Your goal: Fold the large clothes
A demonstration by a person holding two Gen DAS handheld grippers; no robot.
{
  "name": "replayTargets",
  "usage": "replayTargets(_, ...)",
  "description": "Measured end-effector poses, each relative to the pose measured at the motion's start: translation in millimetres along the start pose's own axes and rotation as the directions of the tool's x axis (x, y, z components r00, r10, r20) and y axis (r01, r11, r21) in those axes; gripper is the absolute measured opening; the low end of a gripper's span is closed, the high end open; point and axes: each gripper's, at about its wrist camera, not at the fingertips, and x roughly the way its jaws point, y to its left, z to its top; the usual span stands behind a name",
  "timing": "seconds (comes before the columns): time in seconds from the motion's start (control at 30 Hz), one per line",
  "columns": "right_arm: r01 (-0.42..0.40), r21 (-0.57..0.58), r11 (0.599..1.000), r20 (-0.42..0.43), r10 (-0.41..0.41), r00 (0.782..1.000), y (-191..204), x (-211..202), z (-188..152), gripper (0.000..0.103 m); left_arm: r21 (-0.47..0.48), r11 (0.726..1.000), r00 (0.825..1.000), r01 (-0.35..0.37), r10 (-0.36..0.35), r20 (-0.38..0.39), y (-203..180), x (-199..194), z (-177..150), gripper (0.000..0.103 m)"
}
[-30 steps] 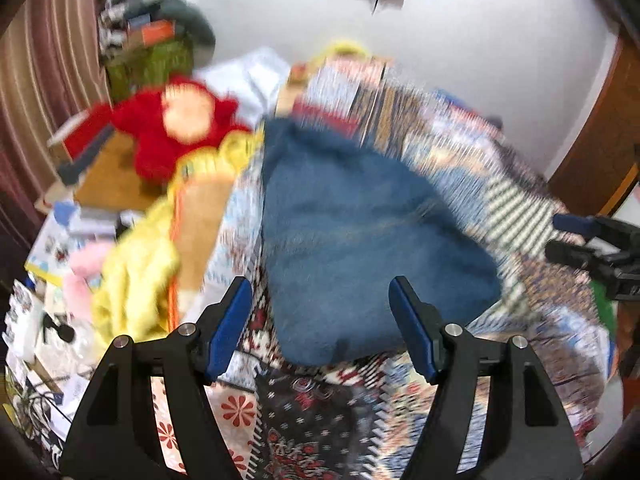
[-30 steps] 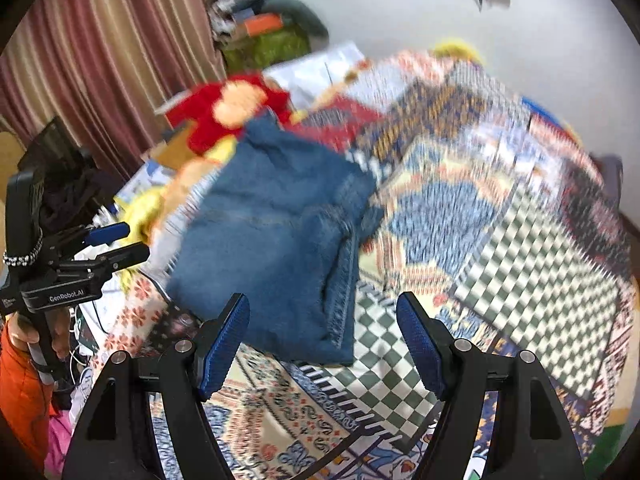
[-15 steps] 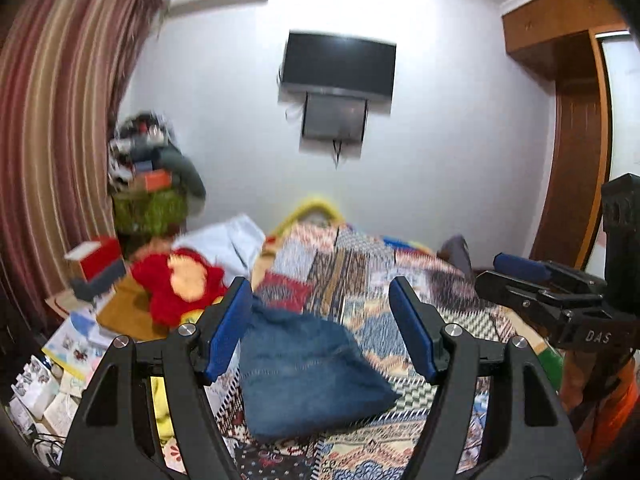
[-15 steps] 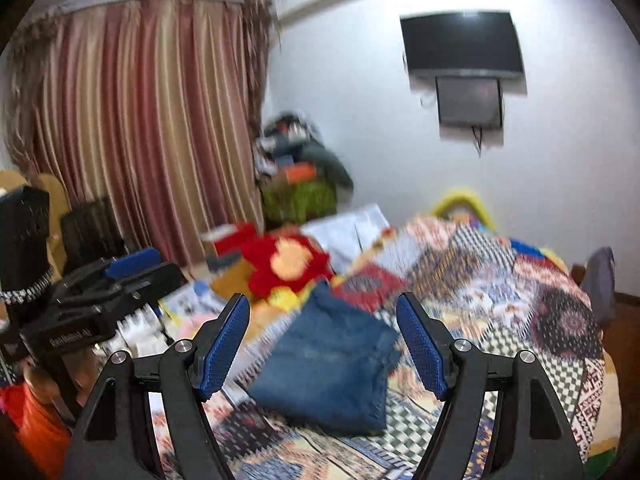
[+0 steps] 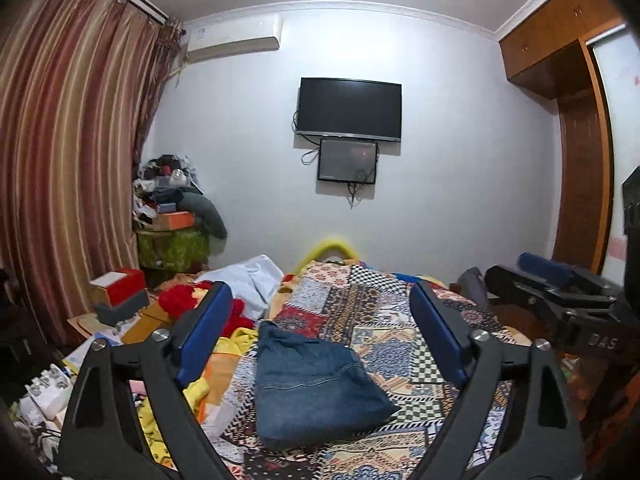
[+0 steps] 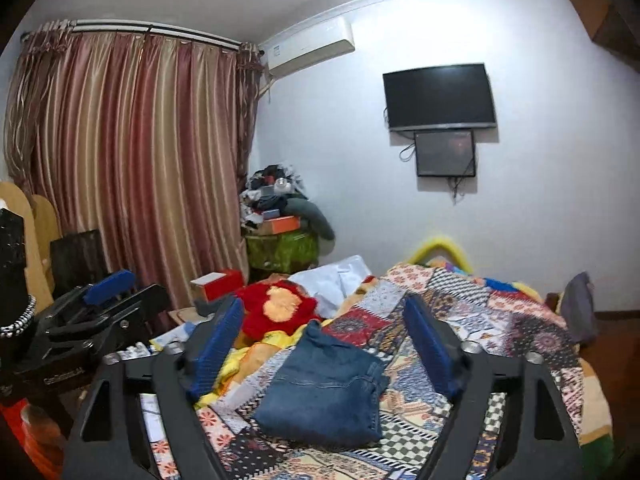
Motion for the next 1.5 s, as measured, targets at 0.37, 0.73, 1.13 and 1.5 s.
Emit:
replayTargets(0.37,0.079,0.003,0.997,0.005,-0.079,0.997,0,-9,-5,0.103,0.002,1.0,1.0,-0.011,0.011,-0.012,-6,-4,-7,0.102)
replayTargets(0.73,0.091,0.015,0.996,-0.016,-0.09,0.996,-3,-7,-8,0.103,-0.002,1.0,0.999,-0.021,0.021,-0.043,-7,5,-13,0.103)
replayTargets(1.13,0.092,0.006,0.996,-0.039,-0.092,0.995,-2,-1,-11,0.103,-0.014,1.0,0.997,-0.016,0.015,-0.074,-6,12,-17,0.103)
replayTargets(1.5,0.097,0.004,0.995,-0.049,-0.097,0.994,-1,1,-11,0.103,-0.022,1.0,0.997,-0.013,0.011,-0.078,-5,14,-20,0.103)
